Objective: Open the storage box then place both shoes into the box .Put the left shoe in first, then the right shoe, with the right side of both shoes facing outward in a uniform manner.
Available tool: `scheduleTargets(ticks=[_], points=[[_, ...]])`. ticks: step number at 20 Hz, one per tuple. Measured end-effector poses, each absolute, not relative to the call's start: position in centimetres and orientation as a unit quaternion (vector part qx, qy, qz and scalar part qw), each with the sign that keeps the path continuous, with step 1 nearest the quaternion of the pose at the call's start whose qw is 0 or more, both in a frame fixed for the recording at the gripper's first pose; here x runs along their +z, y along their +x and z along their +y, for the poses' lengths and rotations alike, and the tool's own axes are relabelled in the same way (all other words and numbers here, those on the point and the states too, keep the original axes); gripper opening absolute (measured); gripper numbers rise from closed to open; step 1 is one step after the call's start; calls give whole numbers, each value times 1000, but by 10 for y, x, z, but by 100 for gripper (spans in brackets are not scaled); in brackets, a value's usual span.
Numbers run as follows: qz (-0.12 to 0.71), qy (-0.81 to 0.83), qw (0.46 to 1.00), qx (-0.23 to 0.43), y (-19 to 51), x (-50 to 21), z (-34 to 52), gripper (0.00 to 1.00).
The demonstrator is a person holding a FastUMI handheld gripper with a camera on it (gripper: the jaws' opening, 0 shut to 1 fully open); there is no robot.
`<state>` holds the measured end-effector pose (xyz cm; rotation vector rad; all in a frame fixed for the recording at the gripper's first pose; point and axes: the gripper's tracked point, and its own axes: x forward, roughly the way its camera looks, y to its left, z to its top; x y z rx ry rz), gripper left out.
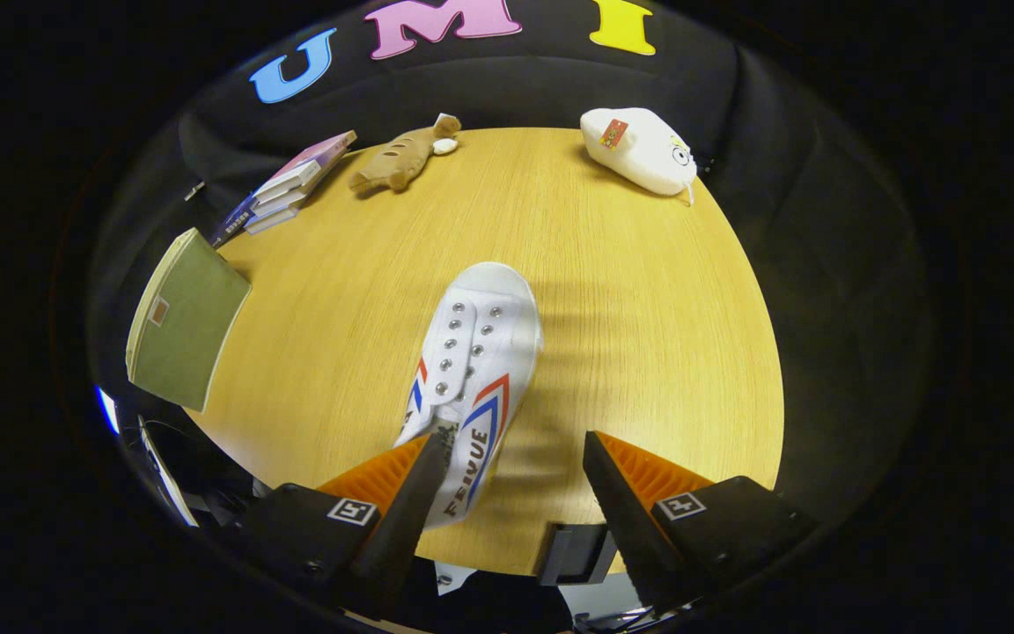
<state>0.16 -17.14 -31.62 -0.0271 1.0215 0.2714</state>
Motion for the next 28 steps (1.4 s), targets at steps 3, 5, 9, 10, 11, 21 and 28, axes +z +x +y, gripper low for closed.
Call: scheduleTargets(ticks=[3, 5, 9, 10, 11, 21, 28], points=[[499, 2, 855, 141, 7, -335, -163, 98], [504, 3, 852, 144, 12, -342, -157, 90], [518, 49, 843, 133, 12, -351, -145, 60], [521, 51, 842, 129, 12, -353, -146, 45], [517, 51, 845, 128, 13, -352, -145, 45], [513, 85, 848, 104, 13, -347, -153, 6], [465, 97, 875, 91, 1, -270, -112, 6]])
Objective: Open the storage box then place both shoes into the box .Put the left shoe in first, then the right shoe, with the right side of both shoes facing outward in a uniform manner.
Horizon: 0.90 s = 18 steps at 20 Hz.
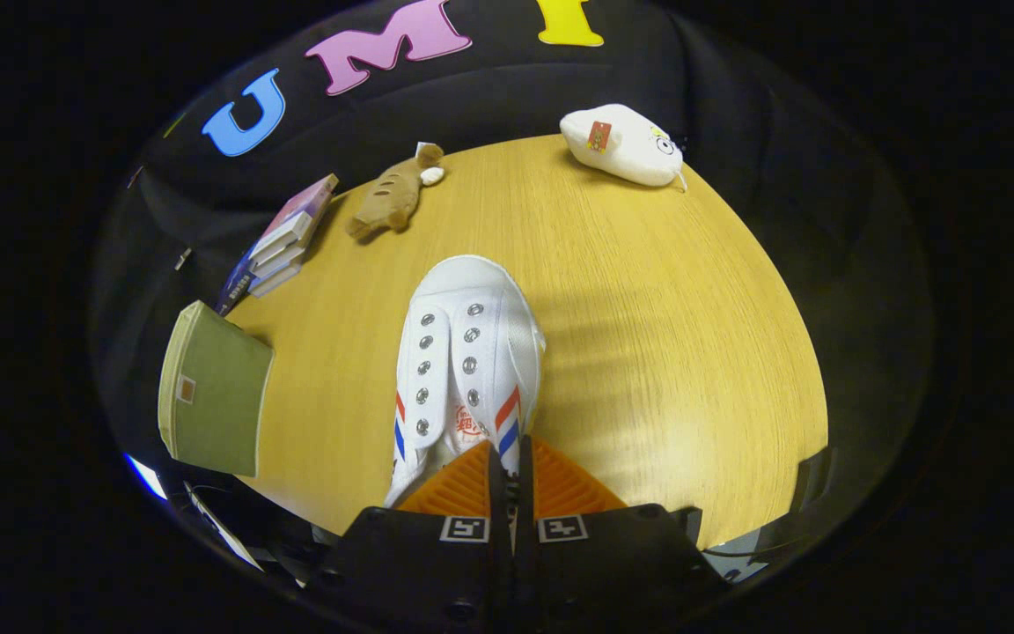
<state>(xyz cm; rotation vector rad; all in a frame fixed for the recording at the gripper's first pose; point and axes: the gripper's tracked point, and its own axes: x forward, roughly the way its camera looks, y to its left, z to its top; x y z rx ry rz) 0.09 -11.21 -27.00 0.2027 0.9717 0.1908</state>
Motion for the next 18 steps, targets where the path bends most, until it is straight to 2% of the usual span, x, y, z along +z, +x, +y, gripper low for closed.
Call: scheduleTargets(ticks=[9, 18], points=[[407, 143, 897, 94, -44, -161, 37, 5], [402, 178, 880, 180, -66, -95, 222, 5]])
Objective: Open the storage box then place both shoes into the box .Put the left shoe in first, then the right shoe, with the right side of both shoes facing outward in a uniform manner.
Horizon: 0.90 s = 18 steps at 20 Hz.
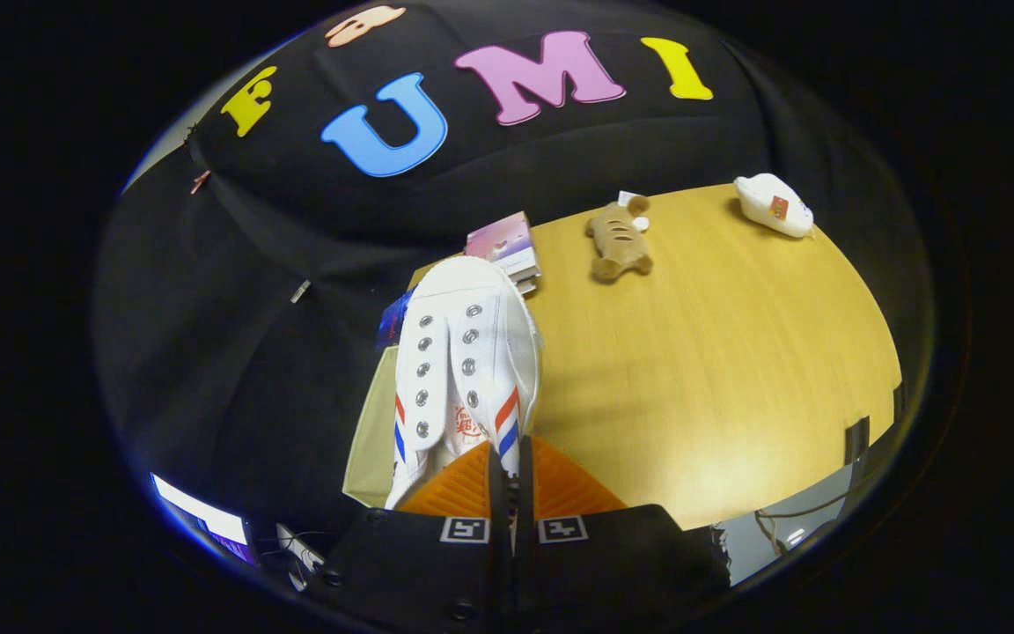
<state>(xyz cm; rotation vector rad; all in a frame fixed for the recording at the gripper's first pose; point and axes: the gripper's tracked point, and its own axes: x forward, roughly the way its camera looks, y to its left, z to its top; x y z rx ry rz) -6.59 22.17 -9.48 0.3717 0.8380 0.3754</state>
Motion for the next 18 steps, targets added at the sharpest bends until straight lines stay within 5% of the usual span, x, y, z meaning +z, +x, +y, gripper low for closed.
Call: scheduleTargets(ticks=[15, 18], points=[[487, 126, 851, 148, -60, -193, 341, 9], [464, 156, 848, 203, -63, -163, 366, 56]])
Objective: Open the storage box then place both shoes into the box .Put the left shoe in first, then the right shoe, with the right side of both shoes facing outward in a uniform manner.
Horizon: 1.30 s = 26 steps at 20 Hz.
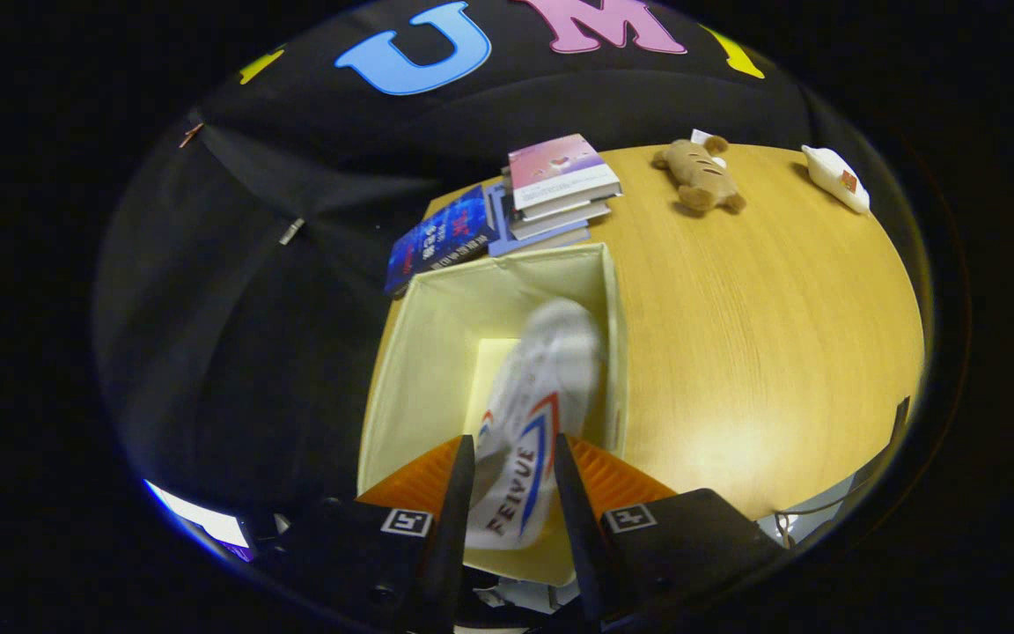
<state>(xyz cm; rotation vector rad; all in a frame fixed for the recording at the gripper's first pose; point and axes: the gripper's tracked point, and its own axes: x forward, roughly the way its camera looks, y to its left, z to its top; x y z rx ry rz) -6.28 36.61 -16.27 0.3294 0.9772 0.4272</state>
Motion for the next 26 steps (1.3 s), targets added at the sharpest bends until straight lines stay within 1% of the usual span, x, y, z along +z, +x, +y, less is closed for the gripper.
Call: scheduleTargets(ticks=[1, 3, 4, 5, 7, 10, 13, 15, 19, 21, 24, 26], points=[[453, 145, 853, 215, -62, -155, 364, 61], [424, 105, 869, 231, -57, -144, 350, 86], [407, 93, 877, 238, -51, -135, 342, 95], [390, 88, 883, 245, -49, -125, 333, 95], [358, 85, 895, 251, -43, -105, 307, 99], [304, 81, 916, 248, -34, -72, 255, 99], [248, 73, 938, 233, -9, -46, 199, 99], [223, 58, 949, 216, 7, -41, 156, 99], [166, 49, 972, 160, 39, -23, 64, 99], [120, 49, 983, 127, 54, -9, 18, 99], [37, 55, 992, 105, 60, 24, -31, 99], [1, 54, 994, 93, 59, 39, -58, 99]])
